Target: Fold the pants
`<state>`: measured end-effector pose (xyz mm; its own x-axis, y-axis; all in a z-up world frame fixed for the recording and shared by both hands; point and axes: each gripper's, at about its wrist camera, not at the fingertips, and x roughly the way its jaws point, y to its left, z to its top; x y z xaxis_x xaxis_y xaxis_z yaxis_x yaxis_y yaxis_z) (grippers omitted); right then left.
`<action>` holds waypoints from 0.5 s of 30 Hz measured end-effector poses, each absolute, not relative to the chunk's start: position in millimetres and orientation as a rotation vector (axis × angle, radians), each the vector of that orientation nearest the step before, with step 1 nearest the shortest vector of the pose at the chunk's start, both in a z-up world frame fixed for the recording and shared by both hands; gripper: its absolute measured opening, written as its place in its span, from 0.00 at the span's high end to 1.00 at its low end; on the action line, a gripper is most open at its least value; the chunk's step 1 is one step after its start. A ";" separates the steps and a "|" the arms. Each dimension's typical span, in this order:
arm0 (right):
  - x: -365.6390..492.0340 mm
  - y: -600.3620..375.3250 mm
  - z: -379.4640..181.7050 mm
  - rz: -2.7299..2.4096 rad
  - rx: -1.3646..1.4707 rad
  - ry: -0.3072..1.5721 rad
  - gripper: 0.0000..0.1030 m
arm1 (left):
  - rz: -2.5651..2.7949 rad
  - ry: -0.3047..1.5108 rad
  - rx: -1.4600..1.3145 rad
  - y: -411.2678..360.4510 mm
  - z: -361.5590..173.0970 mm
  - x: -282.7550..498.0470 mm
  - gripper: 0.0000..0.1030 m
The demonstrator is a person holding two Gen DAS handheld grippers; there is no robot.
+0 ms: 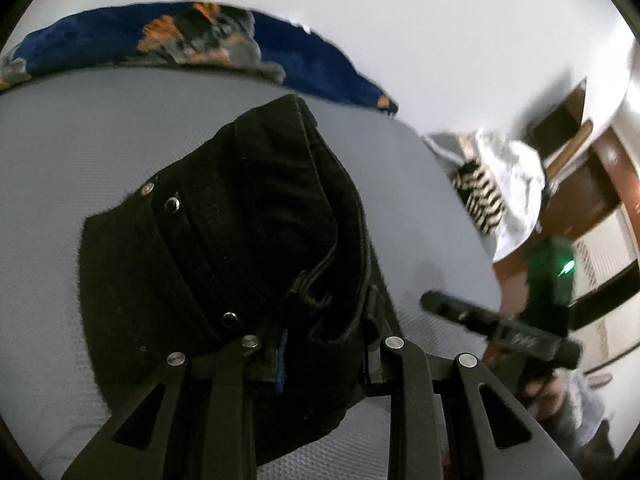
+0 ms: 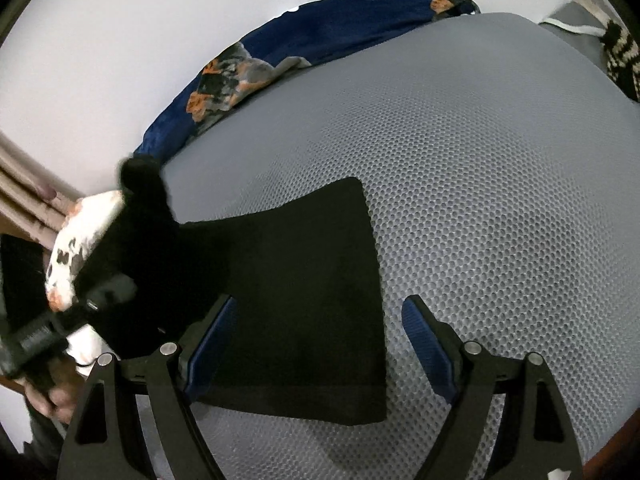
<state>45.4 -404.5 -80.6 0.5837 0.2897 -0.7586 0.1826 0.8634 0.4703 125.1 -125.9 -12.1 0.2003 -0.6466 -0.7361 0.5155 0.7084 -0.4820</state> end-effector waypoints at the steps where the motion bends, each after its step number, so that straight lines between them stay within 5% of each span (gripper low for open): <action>1: 43.5 -406.8 -80.6 0.067 0.547 0.957 0.19 | -0.813 1.111 -0.120 -130.0 -19.2 123.9 0.75; 9: 46.9 -409.7 -84.8 0.084 0.560 0.962 0.19 | -0.768 1.158 -0.011 -154.1 -63.8 112.4 0.68; 15: 51.7 -409.5 -93.8 0.118 0.602 0.985 0.20 | -0.854 1.062 0.020 -151.9 -43.4 94.1 0.40</action>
<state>51.7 -409.5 -93.8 0.5609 0.3581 -0.7465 0.1714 0.8319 0.5278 94.1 -151.9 -43.4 0.2063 -0.6041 -0.7697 0.6222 0.6881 -0.3733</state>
